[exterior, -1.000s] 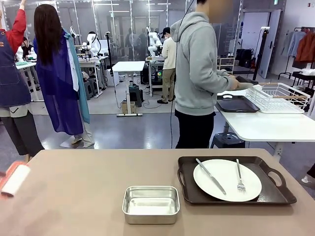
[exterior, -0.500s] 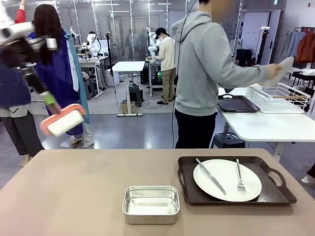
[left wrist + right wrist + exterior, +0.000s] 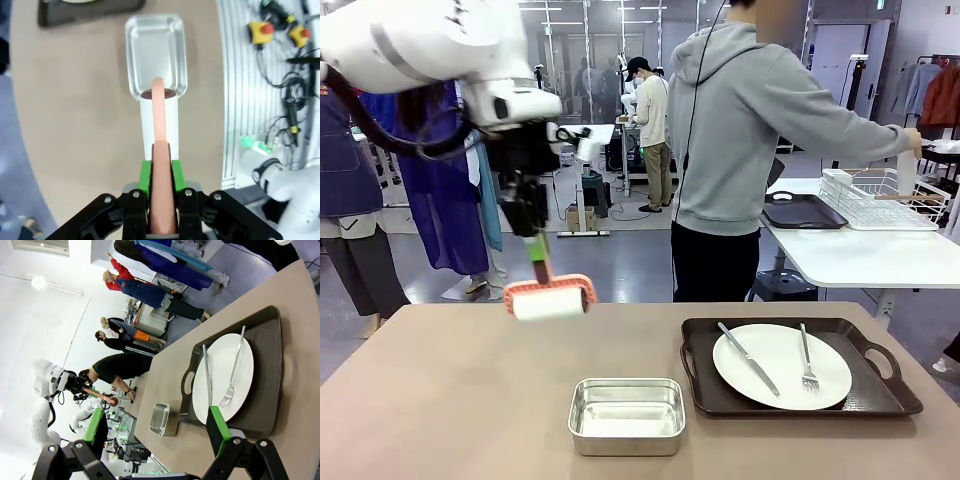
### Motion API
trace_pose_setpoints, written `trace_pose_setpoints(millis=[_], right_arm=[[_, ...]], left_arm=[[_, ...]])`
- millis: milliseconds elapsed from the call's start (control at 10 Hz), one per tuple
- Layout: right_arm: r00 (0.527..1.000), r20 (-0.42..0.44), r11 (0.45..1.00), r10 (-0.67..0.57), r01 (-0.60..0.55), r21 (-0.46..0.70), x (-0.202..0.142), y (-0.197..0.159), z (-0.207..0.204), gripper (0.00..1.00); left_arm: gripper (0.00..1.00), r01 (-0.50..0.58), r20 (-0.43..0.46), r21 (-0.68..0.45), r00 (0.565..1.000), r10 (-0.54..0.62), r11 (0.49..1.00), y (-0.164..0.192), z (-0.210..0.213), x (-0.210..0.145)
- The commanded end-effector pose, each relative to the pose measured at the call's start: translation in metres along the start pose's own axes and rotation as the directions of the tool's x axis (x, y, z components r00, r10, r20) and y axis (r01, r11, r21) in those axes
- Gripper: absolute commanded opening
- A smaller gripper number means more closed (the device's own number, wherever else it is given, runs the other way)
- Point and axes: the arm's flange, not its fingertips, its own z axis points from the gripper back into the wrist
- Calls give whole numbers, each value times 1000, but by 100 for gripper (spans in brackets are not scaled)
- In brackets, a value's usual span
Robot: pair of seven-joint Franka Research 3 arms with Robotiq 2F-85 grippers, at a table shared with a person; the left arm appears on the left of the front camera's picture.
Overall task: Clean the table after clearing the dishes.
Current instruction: Place the Lint Roller back on top of the Airtight Container.
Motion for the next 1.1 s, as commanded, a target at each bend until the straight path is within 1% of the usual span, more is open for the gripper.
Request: trace_pose_setpoints(millis=[0,100,200,300,700,800,900,1000], right_arm=[[1000,4,1000,-1,1,2,1,4,0,100],[1000,4,1000,-1,1,2,1,4,0,100],[1000,4,1000,-1,1,2,1,4,0,100],[1000,4,1000,-1,1,2,1,4,0,100],[1000,4,1000,-1,1,2,1,4,0,100],[1000,4,1000,-1,1,2,1,4,0,100],[1000,4,1000,-1,1,2,1,4,0,100],[1000,4,1000,-1,1,2,1,4,0,100]], left_arm=[[21,36,7,49,999,-36,998,2,-6,25],[21,35,-8,33,999,-34,999,4,-16,42],[21,71,-4,-21,997,-71,997,6,-23,51],[21,56,5,11,998,-56,998,-2,-17,40],[21,56,5,11,998,-56,998,-2,-17,40],[21,57,7,3,998,-57,998,3,-22,44],[21,10,-78,-49,997,-13,999,10,-35,69],[21,1,-102,-67,995,-8,998,19,-48,84]])
